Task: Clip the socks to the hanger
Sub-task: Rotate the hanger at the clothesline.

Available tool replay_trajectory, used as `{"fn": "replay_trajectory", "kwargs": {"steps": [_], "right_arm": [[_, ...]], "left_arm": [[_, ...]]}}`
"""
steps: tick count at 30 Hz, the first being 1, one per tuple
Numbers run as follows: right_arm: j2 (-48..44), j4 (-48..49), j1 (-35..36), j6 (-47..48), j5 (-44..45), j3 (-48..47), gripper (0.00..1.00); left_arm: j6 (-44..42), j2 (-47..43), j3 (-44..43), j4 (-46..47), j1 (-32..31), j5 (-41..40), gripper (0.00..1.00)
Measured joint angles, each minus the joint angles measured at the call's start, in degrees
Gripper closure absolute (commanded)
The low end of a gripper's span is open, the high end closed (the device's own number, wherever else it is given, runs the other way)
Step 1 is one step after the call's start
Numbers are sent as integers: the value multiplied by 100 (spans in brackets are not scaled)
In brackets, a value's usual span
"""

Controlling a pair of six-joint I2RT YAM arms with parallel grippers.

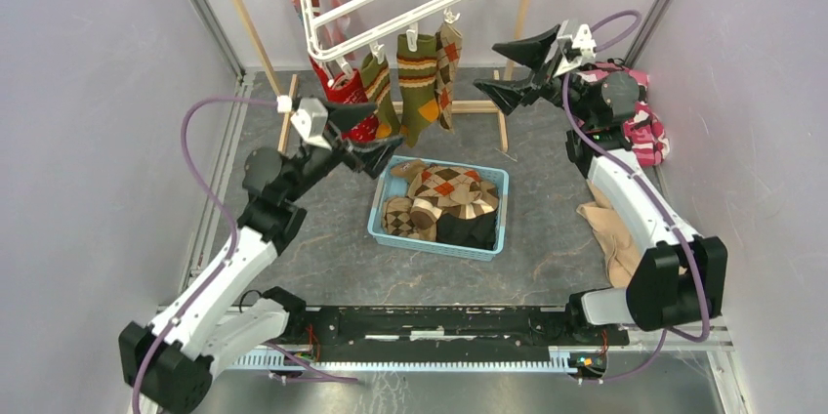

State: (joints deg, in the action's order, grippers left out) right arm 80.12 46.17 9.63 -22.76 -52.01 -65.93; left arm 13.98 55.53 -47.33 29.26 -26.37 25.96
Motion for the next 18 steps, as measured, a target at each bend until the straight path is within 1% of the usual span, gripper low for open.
{"fn": "replay_trajectory", "kwargs": {"steps": [1,2,5,7,10,14,18], "right_arm": [[-157,-197,0,225,129,201,10],[-225,-278,0,310,181,297,10],[-514,-450,2,557,472,909,10],[-660,-529,9,627,669,1340,10],[-859,-610,42,623,1010,1932,10],[-1165,-667,122,597,1436,2643,9],[-1547,-710,258,605,1853,3230,7]], "left_arm": [[-2,-358,372,-7,0,-42,0],[0,-452,459,-22,0,-44,0],[20,-1099,1237,74,0,-114,0],[129,-1355,1716,190,0,-162,0],[413,-1482,2288,485,0,-203,0],[1025,-1386,2896,890,0,-299,0],[1672,-1115,3016,1300,0,-369,0]]}}
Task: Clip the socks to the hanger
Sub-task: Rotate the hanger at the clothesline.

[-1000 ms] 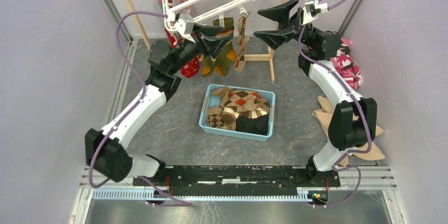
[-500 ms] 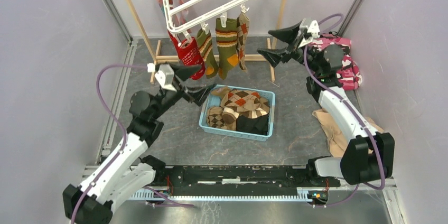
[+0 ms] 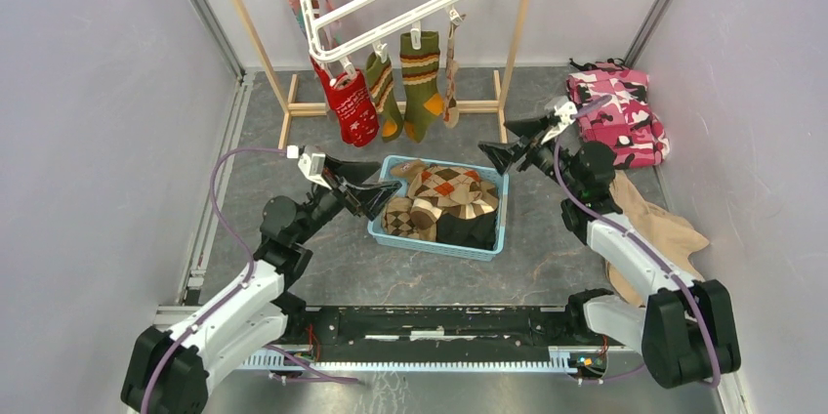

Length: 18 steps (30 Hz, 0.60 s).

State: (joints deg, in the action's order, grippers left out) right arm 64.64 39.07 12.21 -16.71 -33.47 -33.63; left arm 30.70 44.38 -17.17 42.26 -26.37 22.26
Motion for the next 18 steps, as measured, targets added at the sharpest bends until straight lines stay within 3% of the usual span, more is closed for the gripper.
{"fn": "replay_trajectory", "kwargs": {"steps": [4,8,13,18], "right_arm": [[-293,-2,44,9,313,516,6],[-363,-87,44,-2,581,841,5],[-343,-101,44,-83,728,916,4],[-330,-105,55,-120,761,977,4]], "left_arm": [[577,483,-192,221,-2,-24,8],[837,1060,-756,125,-299,-363,8],[-190,1464,-1803,-483,-1650,-1692,10],[-1191,2258,-2579,-461,-1950,-2601,13]]}}
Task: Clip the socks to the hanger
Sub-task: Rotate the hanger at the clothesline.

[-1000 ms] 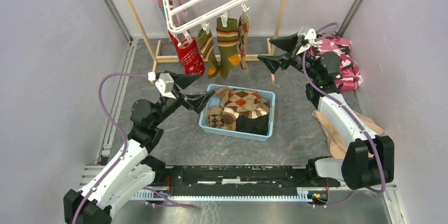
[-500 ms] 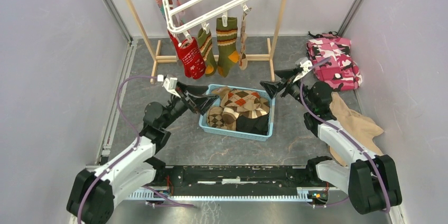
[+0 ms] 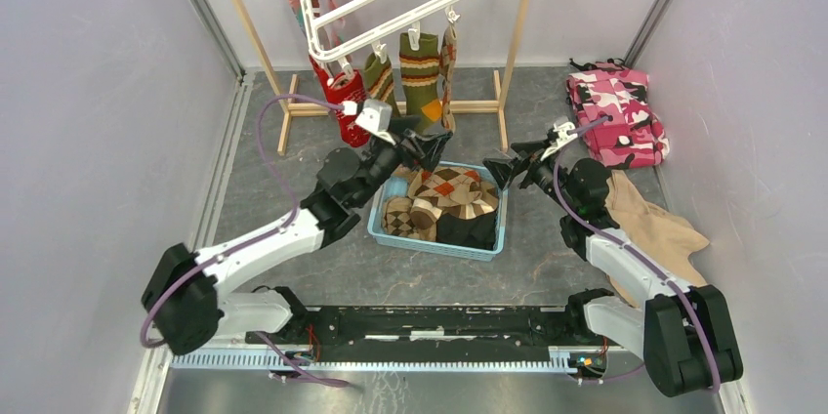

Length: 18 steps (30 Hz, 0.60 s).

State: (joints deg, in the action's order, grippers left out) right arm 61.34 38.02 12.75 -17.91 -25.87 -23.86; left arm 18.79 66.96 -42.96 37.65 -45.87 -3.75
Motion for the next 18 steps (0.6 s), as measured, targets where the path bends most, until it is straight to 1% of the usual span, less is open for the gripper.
{"fn": "replay_trajectory", "kwargs": {"steps": [3,7,10,12,13,18], "right_arm": [[0,-44,4,13,57,33,3],[0,-68,28,20,76,33,3],[4,-81,28,20,74,33,3],[24,-83,31,20,72,33,3],[37,-85,35,20,72,33,3],[76,-85,39,20,70,33,3]], "left_arm": [[-468,750,-413,109,2,-417,17],[-883,1613,-968,175,-31,-844,18],[-1113,2061,-1370,254,-68,-1257,19],[-1266,2308,-1644,330,-90,-1565,28],[-1331,2391,-1742,350,-90,-1681,31],[-1523,2846,-2297,505,-105,-2273,35]]}}
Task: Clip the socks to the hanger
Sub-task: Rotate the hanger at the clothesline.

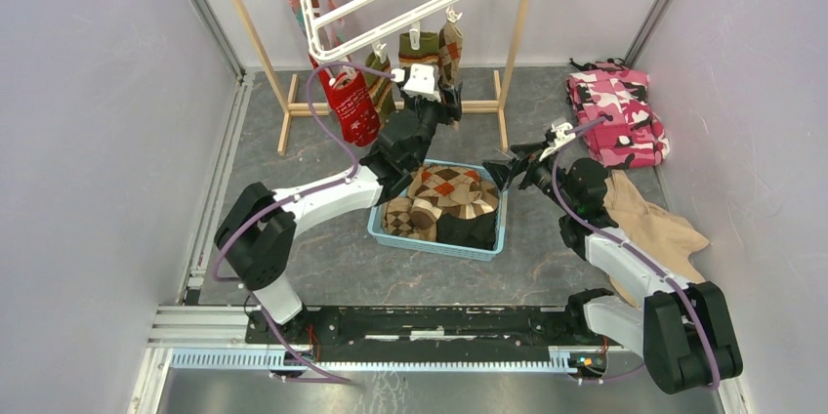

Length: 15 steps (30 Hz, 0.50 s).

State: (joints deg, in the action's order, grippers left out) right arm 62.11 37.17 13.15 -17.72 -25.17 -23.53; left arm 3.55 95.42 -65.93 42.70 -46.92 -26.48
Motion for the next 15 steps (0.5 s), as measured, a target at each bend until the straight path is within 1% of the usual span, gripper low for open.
{"fn": "replay_trajectory", "kwargs": {"steps": [3,5,9,13,15], "right_arm": [[15,0,0,0,0,0,3],[26,-2,7,0,0,0,3],[26,-2,26,0,-2,0,3],[26,-2,26,0,-2,0,3],[26,-2,26,0,-2,0,3]], "left_arm": [[-28,240,-278,66,-9,-197,36],[-79,387,-442,76,-17,-308,39],[-256,619,-667,87,-31,-498,58],[-402,634,-675,87,-48,-514,79],[-459,632,-675,72,-48,-483,85]]}}
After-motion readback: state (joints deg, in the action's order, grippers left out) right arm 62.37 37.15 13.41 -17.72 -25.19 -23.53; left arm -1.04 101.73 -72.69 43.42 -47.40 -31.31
